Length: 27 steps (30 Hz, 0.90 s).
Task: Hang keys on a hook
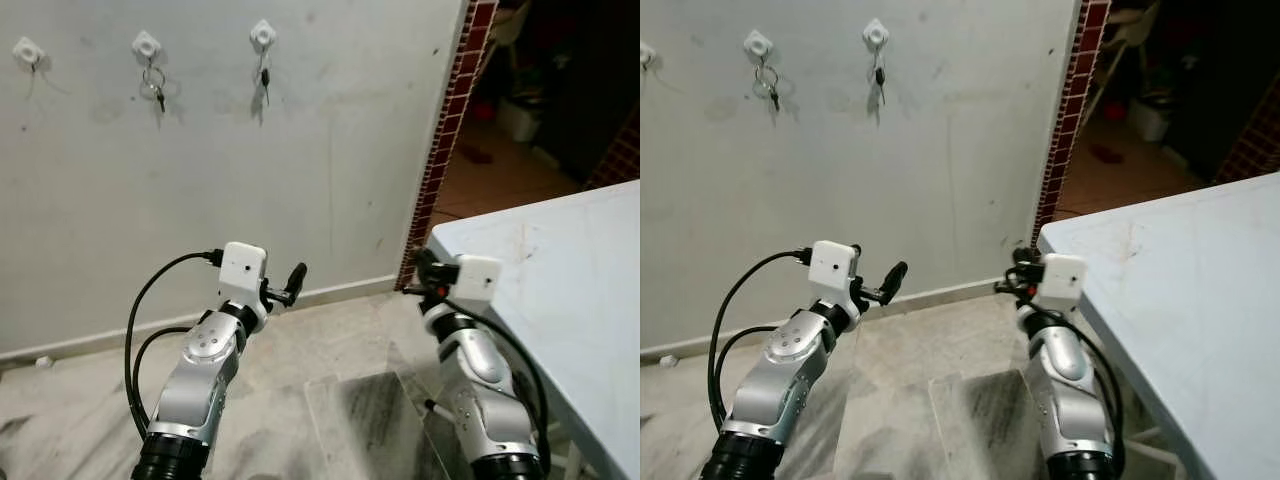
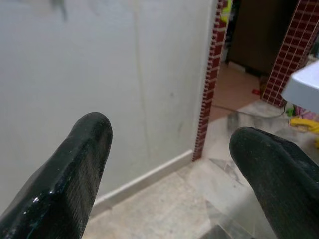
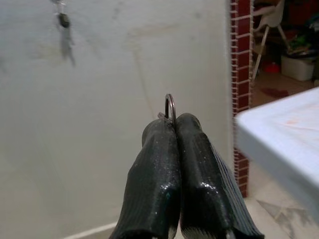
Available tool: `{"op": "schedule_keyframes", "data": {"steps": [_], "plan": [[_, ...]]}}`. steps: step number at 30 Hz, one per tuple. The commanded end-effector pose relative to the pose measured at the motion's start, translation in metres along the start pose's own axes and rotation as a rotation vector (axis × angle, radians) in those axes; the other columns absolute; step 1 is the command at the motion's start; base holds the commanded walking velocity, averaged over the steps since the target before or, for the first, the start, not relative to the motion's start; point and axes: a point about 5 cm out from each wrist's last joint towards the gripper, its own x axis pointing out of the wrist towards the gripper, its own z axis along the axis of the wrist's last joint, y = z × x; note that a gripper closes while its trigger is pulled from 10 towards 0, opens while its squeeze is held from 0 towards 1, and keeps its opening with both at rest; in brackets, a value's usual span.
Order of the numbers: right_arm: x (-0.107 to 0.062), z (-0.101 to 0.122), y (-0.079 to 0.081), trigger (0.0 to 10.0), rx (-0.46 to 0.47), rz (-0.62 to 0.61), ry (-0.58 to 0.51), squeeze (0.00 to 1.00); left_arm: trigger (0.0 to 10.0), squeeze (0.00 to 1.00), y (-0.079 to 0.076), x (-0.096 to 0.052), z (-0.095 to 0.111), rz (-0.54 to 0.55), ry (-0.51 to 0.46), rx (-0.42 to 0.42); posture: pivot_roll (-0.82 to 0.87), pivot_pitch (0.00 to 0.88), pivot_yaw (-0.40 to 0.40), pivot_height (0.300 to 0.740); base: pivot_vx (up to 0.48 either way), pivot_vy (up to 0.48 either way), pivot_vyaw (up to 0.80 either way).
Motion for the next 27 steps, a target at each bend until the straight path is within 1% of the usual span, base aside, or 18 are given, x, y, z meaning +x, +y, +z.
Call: {"op": "schedule_keyframes", "data": {"steps": [1, 9, 17, 27], "plan": [[0.0072, 0.0050, 0.0116, 10.0, 0.008, 0.032, -0.019, 0.00, 10.0, 0.00, 0.0101, 0.0006, 0.0032, 0.039, -0.008, 0.006, 0.18, 0.000, -0.003, 0.740, 0.000, 0.480, 0.00], [0.0092, 0.0073, 0.0089, 10.0, -0.006, 0.030, -0.023, 0.00, 10.0, 0.00, 0.0072, 0.0040, 0.0047, 0.043, -0.017, -0.005, 0.18, 0.000, -0.009, 0.740, 0.000, 0.480, 0.00], [0.0088, 0.0056, 0.0144, 10.0, -0.003, 0.048, -0.021, 0.00, 10.0, 0.00, 0.0078, 0.0049, 0.0035, 0.058, -0.012, -0.014, 0.18, 0.000, -0.014, 0.740, 0.000, 0.480, 0.00], [0.0107, 0.0058, 0.0134, 10.0, -0.009, 0.055, -0.019, 0.00, 10.0, 0.00, 0.0078, 0.0061, 0.0023, 0.072, -0.010, -0.014, 0.19, 0.000, -0.023, 0.740, 0.000, 0.480, 0.00]]}}
